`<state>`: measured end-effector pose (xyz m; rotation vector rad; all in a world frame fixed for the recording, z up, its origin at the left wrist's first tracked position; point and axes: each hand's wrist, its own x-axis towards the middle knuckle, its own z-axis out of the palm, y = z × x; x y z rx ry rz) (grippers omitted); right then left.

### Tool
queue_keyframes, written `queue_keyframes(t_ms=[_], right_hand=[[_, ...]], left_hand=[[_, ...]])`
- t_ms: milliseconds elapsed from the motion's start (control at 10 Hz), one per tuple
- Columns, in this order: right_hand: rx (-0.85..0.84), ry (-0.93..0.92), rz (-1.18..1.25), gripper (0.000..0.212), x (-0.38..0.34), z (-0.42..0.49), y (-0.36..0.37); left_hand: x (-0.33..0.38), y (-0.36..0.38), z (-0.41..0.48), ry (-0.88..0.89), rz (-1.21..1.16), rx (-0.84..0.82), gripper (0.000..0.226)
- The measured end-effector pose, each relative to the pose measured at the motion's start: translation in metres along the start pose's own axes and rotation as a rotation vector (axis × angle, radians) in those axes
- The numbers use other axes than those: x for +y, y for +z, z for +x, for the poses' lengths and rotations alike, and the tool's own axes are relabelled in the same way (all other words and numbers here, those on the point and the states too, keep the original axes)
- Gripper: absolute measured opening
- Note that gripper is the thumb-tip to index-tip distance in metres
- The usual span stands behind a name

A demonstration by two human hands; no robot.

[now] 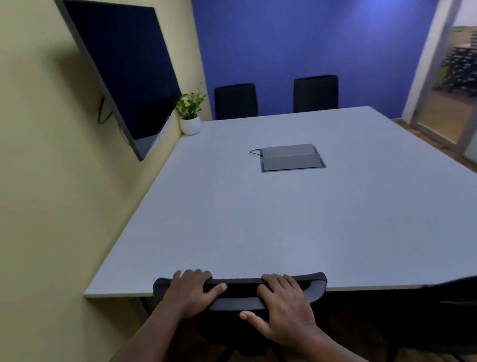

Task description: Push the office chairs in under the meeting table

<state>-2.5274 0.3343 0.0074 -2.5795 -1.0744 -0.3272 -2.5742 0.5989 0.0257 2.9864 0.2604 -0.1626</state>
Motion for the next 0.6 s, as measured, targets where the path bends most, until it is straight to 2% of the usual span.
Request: queue_keyframes(t_ms=[200, 300, 500, 600], right_hand=[[0.058, 0.147, 0.089, 0.059, -0.022, 0.013, -0.003], [0.103, 0.249, 0.114, 0.052, -0.018, 0.019, -0.007], [0.199, 0.505, 0.010, 0.064, 0.002, -0.013, -0.021], [0.231, 0.657, -0.059, 0.070, 0.022, -0.051, -0.038]], left_hand=[[0.000, -0.015, 0.035, 0.195, -0.084, -0.077, 0.099], [0.022, -0.020, 0.045, 0.247, -0.116, -0.046, 0.100], [0.091, -0.010, 0.052, 0.486, -0.078, 0.054, 0.087], [0.140, -0.003, 0.048, 0.593, -0.134, 0.067, 0.071]])
